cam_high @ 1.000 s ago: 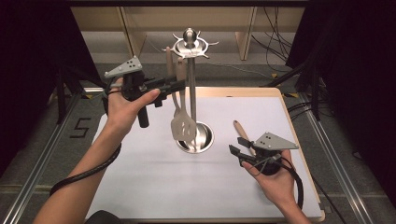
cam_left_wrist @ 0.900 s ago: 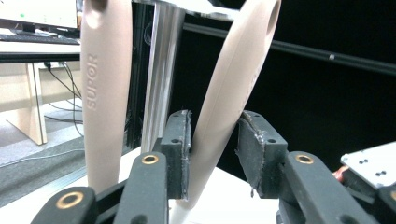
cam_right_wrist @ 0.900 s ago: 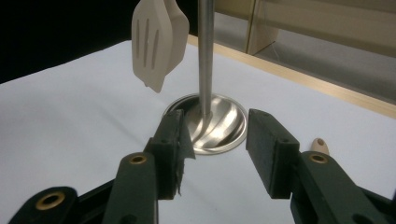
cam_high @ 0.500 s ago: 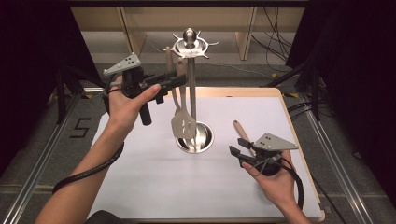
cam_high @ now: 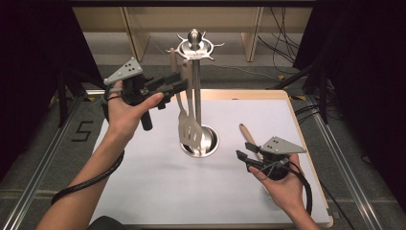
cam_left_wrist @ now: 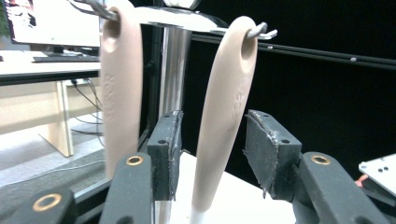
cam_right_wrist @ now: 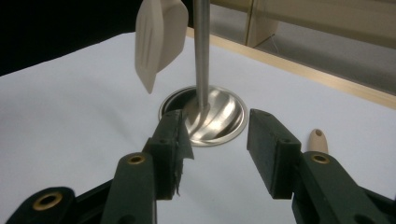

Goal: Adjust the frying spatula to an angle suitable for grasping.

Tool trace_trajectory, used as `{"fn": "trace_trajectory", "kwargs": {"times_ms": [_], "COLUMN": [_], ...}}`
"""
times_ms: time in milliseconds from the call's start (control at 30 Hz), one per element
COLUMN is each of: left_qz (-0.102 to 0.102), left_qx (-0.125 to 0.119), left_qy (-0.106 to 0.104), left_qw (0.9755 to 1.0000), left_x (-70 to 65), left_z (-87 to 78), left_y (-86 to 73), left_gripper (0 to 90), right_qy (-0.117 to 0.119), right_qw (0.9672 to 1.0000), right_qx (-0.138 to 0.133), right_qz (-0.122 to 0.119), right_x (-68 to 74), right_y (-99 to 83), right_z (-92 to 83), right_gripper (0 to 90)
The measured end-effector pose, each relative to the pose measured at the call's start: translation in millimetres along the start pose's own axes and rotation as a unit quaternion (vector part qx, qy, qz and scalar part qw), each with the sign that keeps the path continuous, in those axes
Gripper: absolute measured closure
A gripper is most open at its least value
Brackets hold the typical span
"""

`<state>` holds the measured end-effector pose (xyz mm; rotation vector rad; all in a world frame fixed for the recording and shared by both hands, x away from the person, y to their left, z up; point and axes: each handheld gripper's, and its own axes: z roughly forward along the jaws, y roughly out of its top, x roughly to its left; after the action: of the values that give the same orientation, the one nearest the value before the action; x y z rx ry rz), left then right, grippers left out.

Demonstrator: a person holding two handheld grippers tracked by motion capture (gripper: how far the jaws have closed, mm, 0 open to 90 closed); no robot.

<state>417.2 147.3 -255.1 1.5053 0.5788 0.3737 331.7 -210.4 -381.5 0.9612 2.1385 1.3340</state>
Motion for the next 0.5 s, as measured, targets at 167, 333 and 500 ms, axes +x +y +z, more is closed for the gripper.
{"fn": "trace_trajectory", "kwargs": {"times_ms": [167,333,500], "left_qz": [0.026,0.043,0.042], "left_qx": [0.005,0.005,0.004], "left_qy": [0.012,0.017,0.004], "left_qw": [0.9996,0.9989,0.9991], "left_x": [-5.1,-13.6,-18.7], "left_z": [-12.9,-17.2,-16.0], "left_y": [-2.6,-0.8,1.0], "left_gripper": [63.5,76.2,82.8], "right_qy": [-0.004,-0.017,-0.027], "right_qw": [0.9997,0.9994,0.999], "right_qx": [0.018,0.026,0.031], "right_qz": [0.017,0.014,0.015], "right_x": [-0.8,-5.4,-12.5], "right_y": [-1.1,-2.4,-8.0], "right_z": [-2.1,-5.9,-6.2], "right_gripper": [57.4,62.5,64.3]}}
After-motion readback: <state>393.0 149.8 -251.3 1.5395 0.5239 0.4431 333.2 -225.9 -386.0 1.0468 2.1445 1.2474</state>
